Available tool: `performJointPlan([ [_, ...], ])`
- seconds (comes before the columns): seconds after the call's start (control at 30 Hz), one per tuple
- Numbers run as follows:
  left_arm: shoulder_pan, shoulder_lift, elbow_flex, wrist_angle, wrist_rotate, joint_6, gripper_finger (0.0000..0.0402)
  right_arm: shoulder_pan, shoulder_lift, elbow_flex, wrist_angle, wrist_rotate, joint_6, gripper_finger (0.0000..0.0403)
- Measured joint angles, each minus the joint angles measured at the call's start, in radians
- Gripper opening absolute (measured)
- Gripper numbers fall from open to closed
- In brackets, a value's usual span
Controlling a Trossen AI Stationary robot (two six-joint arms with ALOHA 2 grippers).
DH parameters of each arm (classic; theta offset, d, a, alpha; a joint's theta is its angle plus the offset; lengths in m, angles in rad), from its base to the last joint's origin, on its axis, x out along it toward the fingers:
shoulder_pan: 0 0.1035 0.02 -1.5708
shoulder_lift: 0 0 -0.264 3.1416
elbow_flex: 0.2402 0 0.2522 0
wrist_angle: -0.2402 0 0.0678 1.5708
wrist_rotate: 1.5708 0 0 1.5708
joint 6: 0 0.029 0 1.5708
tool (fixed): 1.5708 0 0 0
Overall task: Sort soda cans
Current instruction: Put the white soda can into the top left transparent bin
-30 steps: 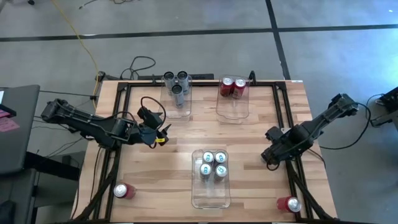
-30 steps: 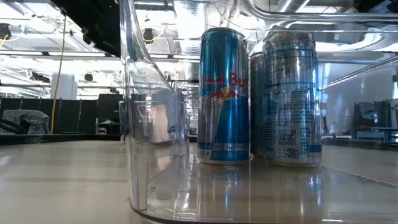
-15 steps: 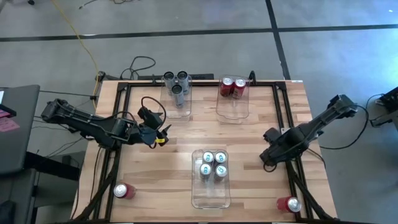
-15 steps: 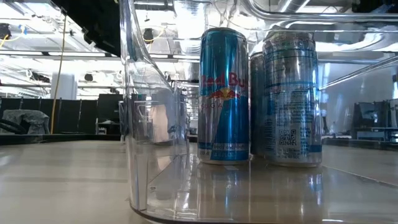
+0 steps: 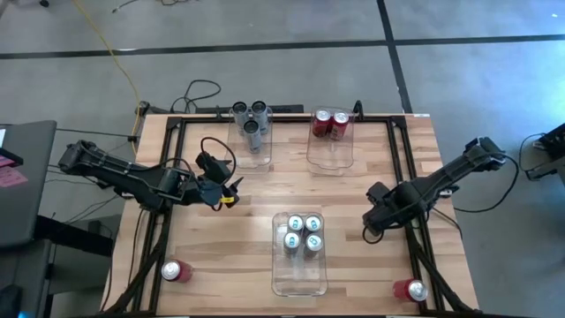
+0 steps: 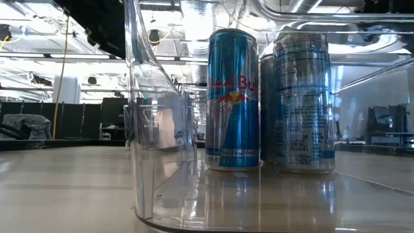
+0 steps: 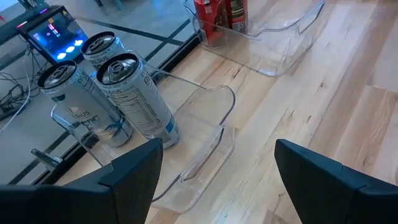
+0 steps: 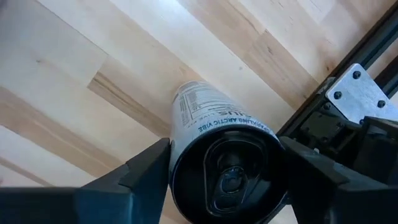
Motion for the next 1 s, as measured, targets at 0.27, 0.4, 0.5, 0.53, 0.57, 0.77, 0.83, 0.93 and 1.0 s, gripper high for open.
performJointPlan([
  [0.27,0.000,0.000,0.000,-0.004,0.000,0.010,0.0306,0.000,0.000,0.009,0.011,0.001,-0.015,0.0249],
  [0.4,0.001,0.000,0.000,0.000,0.000,0.070,0.0306,-0.028,0.002,0.059,0.048,0.011,-0.062,0.0248],
  [0.5,0.017,0.000,0.000,0.043,0.041,0.124,0.0306,-0.075,0.002,0.112,0.023,0.049,-0.141,0.0247],
  [0.53,0.027,0.000,0.000,0.062,0.083,0.149,0.0306,-0.096,0.004,0.131,0.018,0.064,-0.170,0.0247],
  [0.57,0.039,0.002,0.000,0.084,0.131,0.177,0.0306,-0.122,0.010,0.154,0.014,0.079,-0.203,0.0247],
  [0.77,0.123,0.063,0.000,0.312,0.426,0.366,0.0306,-0.274,0.067,0.294,0.052,0.149,-0.483,0.0246],
  [0.83,0.159,0.082,0.002,0.368,0.525,0.415,0.0306,-0.322,0.105,0.352,0.083,0.150,-0.595,0.0246],
  [0.93,0.215,0.106,0.013,0.416,0.647,0.468,0.0306,-0.387,0.182,0.455,0.117,0.151,-0.749,0.0246],
  [1.0,0.247,0.120,0.033,0.426,0.682,0.502,0.0307,-0.420,0.245,0.532,0.124,0.151,-0.847,0.0246],
])
